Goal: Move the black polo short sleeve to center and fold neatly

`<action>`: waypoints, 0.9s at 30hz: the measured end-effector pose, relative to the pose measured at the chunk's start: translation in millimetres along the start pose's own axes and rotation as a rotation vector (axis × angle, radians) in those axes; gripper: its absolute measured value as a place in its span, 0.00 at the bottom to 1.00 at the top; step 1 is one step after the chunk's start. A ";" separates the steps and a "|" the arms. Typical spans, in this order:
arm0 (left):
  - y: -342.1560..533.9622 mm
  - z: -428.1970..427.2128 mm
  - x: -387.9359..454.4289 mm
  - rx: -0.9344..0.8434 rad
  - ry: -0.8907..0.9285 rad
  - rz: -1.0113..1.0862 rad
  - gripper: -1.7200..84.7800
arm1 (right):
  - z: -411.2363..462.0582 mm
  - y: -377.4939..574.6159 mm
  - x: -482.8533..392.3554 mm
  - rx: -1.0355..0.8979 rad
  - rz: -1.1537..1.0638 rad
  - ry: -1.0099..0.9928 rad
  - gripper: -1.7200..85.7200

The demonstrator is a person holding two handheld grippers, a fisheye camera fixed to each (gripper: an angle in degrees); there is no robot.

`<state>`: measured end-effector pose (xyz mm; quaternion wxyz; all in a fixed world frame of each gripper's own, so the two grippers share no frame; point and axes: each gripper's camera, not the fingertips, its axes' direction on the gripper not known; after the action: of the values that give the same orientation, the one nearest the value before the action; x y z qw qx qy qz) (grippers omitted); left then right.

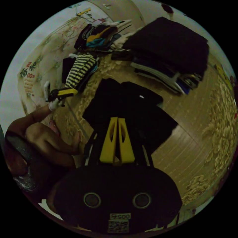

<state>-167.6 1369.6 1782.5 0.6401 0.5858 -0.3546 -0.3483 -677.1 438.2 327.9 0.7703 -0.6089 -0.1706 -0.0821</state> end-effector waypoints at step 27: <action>145.0 125.7 -54.6 -0.076 0.329 0.011 0.07 | 206.5 -185.5 -94.4 -0.160 0.129 0.480 0.02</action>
<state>-299.2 1363.7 1932.3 0.7130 0.6084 -0.2349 -0.2574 -860.4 584.6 503.8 0.7417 -0.6407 0.0633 -0.1880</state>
